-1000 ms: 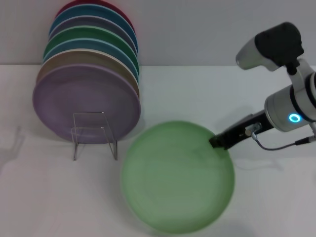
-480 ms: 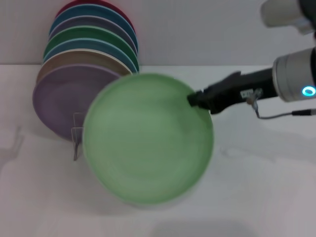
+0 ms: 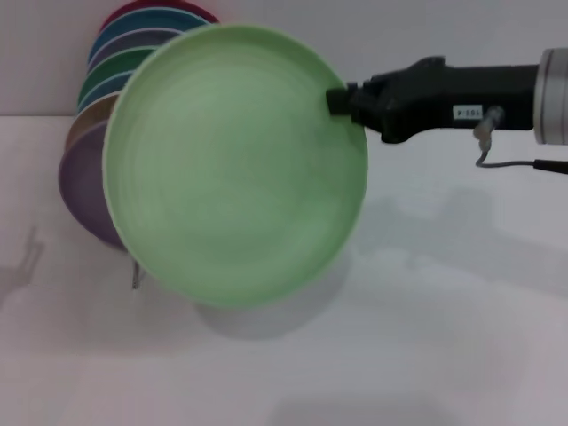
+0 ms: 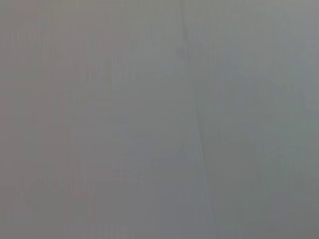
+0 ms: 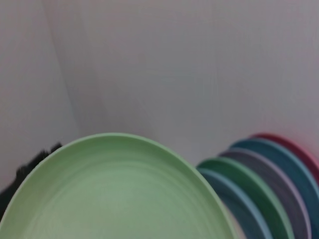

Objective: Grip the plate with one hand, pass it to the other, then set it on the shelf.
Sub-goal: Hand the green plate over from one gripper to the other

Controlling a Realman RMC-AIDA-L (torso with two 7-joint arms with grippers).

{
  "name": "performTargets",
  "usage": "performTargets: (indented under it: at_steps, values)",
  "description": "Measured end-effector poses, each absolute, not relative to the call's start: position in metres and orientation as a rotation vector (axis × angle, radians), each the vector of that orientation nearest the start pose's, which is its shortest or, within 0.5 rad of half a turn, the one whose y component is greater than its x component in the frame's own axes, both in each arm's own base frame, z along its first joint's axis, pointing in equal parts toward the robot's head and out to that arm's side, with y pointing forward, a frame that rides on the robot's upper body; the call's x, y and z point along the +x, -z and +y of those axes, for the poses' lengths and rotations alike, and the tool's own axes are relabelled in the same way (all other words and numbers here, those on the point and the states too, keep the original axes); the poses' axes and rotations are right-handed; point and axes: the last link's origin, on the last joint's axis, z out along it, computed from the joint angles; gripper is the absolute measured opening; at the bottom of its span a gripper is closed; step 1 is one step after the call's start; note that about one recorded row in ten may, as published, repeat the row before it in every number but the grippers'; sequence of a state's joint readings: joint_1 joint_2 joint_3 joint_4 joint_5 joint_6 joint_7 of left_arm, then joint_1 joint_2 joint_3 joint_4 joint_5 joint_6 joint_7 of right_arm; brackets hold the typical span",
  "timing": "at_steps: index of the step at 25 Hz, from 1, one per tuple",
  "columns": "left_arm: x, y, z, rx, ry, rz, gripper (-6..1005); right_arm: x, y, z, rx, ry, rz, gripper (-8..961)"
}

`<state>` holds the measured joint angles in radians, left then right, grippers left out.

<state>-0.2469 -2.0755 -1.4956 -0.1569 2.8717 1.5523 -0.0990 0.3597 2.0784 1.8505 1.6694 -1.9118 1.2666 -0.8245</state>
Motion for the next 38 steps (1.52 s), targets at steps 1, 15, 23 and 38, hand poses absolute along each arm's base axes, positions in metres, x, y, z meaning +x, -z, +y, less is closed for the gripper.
performTargets:
  at_steps: [1, 15, 23, 38]
  values:
    - [-0.347, -0.048, 0.266, -1.352, 0.758, -0.246, 784, 0.103, -0.06, 0.34, -2.578, -0.627, 0.568, 24]
    - [-0.344, -0.05, 0.271, -1.369, 0.764, -0.228, 784, 0.179, -0.057, 0.331, -2.419, -0.715, 0.361, 24]
    - [-0.314, -0.079, 0.311, -1.664, 1.05, -0.295, 784, 0.23, -0.031, 0.316, -2.335, -0.845, 0.185, 23]
    - [-0.202, -0.092, 0.341, -2.044, 0.629, -0.243, 770, 0.255, -0.022, 0.317, -2.28, -0.822, 0.243, 23]
